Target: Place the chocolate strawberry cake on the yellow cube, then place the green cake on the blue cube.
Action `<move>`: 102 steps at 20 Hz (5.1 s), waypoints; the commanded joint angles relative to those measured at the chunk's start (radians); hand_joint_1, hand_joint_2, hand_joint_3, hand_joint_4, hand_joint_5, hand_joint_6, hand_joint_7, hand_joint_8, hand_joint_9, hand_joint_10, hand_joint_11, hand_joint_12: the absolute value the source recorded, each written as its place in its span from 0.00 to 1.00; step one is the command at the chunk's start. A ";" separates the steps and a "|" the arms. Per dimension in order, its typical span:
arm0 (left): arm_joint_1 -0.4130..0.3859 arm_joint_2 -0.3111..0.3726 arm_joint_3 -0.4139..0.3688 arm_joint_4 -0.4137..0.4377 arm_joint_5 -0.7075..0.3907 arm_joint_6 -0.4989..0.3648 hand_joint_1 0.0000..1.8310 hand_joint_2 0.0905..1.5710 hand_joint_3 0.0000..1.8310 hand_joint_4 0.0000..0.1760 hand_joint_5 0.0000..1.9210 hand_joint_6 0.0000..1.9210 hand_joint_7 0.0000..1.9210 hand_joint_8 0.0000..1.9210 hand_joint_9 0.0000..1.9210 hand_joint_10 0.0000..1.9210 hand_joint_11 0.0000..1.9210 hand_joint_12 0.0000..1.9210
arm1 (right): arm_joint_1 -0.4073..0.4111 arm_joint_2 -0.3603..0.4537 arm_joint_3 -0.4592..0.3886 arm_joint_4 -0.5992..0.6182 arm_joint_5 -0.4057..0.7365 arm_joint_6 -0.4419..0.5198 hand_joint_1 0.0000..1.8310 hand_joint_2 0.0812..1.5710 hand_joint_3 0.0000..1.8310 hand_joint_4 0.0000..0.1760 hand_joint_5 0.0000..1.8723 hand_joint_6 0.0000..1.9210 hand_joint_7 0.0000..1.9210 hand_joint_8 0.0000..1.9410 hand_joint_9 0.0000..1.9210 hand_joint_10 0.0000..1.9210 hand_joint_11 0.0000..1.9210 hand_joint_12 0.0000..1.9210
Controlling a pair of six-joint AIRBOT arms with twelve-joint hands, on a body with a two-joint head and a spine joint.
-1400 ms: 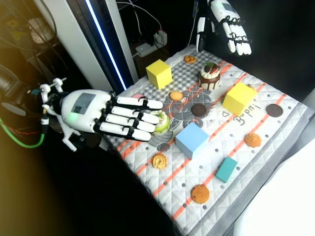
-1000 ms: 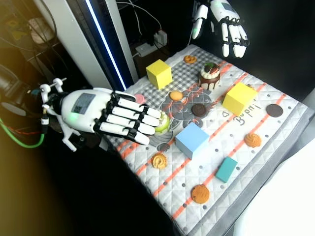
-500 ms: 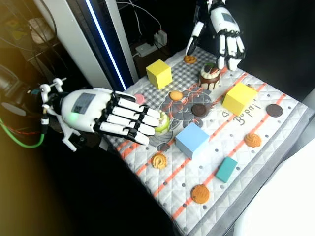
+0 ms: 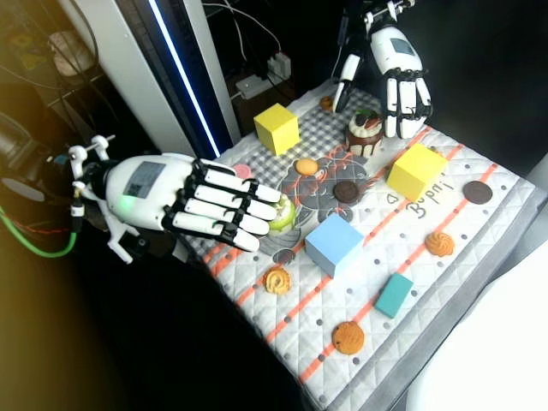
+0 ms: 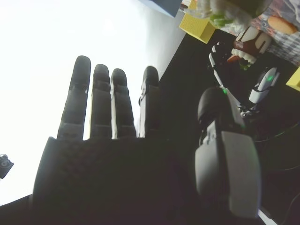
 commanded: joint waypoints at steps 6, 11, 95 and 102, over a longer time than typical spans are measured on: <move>-0.037 -0.024 0.042 0.008 -0.037 0.000 0.49 0.50 0.00 0.77 0.23 0.00 0.31 0.00 0.33 0.02 0.04 0.75 | 0.010 0.005 -0.003 0.004 0.121 0.003 0.14 0.77 0.00 0.85 0.18 0.00 0.08 0.00 0.07 0.00 0.00 0.28; -0.054 -0.052 0.062 0.003 -0.024 0.000 0.55 0.55 0.00 0.17 0.40 0.01 0.48 0.00 0.36 0.29 0.05 0.83 | 0.007 0.005 -0.004 0.004 0.121 0.005 0.15 0.77 0.00 0.79 0.19 0.00 0.09 0.00 0.09 0.01 0.02 0.30; -0.282 -0.245 0.404 -0.123 -0.034 -0.311 0.57 0.61 0.00 0.00 0.49 0.00 0.59 0.01 0.49 0.11 0.06 0.78 | -0.004 -0.010 0.008 0.007 0.122 0.009 0.11 0.75 0.00 0.40 0.22 0.00 0.11 0.00 0.10 0.00 0.04 0.28; -0.260 -0.226 0.371 -0.109 -0.072 -0.311 0.57 0.59 0.00 0.00 0.45 0.00 0.55 0.00 0.48 0.11 0.04 0.78 | -0.006 -0.010 0.008 0.008 0.122 0.009 0.13 0.75 0.00 0.42 0.22 0.00 0.10 0.00 0.10 0.00 0.05 0.28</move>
